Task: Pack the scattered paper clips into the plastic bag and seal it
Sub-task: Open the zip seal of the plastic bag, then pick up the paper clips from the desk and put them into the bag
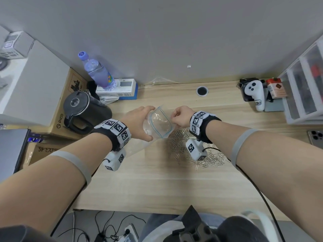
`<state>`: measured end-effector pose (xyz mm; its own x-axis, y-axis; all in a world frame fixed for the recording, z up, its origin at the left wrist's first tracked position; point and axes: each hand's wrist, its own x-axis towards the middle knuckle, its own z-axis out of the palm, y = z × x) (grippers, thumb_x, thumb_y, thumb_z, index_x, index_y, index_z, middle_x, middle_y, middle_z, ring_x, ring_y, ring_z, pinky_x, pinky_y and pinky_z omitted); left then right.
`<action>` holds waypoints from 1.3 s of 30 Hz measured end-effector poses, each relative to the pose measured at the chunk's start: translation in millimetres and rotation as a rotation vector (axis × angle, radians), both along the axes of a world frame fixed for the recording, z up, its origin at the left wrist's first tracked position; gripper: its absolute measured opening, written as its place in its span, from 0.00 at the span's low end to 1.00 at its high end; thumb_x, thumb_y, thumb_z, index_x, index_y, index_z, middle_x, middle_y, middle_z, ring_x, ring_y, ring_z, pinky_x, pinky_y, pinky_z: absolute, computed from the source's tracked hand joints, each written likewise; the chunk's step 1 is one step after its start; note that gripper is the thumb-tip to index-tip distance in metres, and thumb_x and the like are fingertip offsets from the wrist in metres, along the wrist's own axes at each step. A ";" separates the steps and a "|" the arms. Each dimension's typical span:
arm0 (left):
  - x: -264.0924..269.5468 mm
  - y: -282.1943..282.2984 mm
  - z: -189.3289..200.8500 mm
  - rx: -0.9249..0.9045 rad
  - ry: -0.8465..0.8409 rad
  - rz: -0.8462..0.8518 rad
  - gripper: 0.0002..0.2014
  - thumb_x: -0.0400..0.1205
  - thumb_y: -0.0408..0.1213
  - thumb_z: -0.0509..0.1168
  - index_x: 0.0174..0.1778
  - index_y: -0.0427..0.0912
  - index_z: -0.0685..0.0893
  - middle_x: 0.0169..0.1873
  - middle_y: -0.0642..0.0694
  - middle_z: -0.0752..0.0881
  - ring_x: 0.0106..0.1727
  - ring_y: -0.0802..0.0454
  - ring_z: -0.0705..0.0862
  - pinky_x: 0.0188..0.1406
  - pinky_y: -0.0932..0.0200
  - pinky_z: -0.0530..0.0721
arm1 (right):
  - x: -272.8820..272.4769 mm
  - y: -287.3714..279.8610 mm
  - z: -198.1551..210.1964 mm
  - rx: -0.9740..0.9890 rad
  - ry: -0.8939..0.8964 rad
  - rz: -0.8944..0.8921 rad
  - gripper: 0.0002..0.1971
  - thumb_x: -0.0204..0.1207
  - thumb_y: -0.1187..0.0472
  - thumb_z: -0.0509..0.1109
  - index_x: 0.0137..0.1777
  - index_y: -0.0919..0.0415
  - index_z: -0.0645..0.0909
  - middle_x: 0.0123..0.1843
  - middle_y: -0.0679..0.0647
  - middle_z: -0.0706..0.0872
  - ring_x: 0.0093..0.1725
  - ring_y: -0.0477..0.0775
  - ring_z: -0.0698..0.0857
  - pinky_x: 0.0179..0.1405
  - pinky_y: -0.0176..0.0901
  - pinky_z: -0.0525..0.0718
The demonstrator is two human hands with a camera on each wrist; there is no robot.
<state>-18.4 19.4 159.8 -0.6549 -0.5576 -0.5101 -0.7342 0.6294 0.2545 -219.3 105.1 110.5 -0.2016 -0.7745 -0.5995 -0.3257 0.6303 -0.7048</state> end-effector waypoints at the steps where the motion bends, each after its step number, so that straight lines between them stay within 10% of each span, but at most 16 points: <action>1: 1.4 -0.8 -0.8 0.002 -0.010 -0.001 0.61 0.53 0.65 0.76 0.82 0.53 0.57 0.72 0.48 0.76 0.71 0.47 0.77 0.72 0.43 0.78 | -3.1 1.8 -1.2 0.015 0.004 -0.025 0.02 0.73 0.63 0.71 0.45 0.58 0.83 0.36 0.54 0.88 0.35 0.53 0.88 0.31 0.42 0.83; 6: 7.4 -5.5 -13.1 0.000 -0.058 -0.034 0.62 0.55 0.62 0.80 0.84 0.52 0.58 0.72 0.47 0.77 0.70 0.45 0.78 0.72 0.45 0.77 | -35.1 20.8 -3.5 0.122 0.200 -0.054 0.13 0.71 0.53 0.71 0.53 0.56 0.80 0.50 0.55 0.86 0.52 0.60 0.86 0.54 0.54 0.87; 16: 0.2 5.8 -45.7 0.075 -0.086 -0.078 0.61 0.56 0.59 0.82 0.84 0.53 0.59 0.75 0.49 0.75 0.72 0.46 0.77 0.73 0.47 0.76 | -45.6 71.1 -33.3 0.333 0.588 0.334 0.57 0.45 0.38 0.87 0.74 0.50 0.63 0.67 0.58 0.66 0.69 0.65 0.68 0.62 0.66 0.80; 24: 23.4 6.3 -54.2 0.097 -0.076 -0.043 0.59 0.58 0.56 0.83 0.84 0.52 0.60 0.75 0.48 0.74 0.71 0.47 0.77 0.73 0.47 0.76 | -7.6 65.2 -58.8 0.260 0.711 0.581 0.64 0.43 0.37 0.88 0.80 0.47 0.58 0.79 0.61 0.61 0.77 0.70 0.64 0.71 0.70 0.73; 30: 41.6 9.5 -61.0 0.127 -0.073 0.010 0.59 0.56 0.58 0.82 0.83 0.54 0.60 0.75 0.49 0.74 0.71 0.47 0.77 0.72 0.44 0.78 | 0.0 58.2 -54.8 0.161 0.642 0.631 0.45 0.59 0.43 0.85 0.76 0.45 0.68 0.79 0.56 0.65 0.79 0.64 0.64 0.76 0.61 0.66; 36: 44.4 11.1 -64.4 0.139 -0.040 0.022 0.59 0.58 0.54 0.84 0.83 0.52 0.60 0.73 0.48 0.75 0.72 0.47 0.74 0.72 0.48 0.77 | -2.4 59.9 -50.9 0.206 0.719 0.582 0.70 0.34 0.30 0.85 0.79 0.39 0.53 0.75 0.54 0.65 0.72 0.65 0.70 0.60 0.68 0.82; 39: 45.3 13.3 -67.1 0.148 -0.019 0.030 0.59 0.58 0.53 0.84 0.83 0.52 0.60 0.73 0.48 0.75 0.72 0.47 0.73 0.71 0.49 0.77 | 1.3 60.2 -55.2 0.226 0.742 0.614 0.73 0.35 0.31 0.86 0.81 0.42 0.51 0.78 0.58 0.61 0.75 0.68 0.67 0.67 0.69 0.77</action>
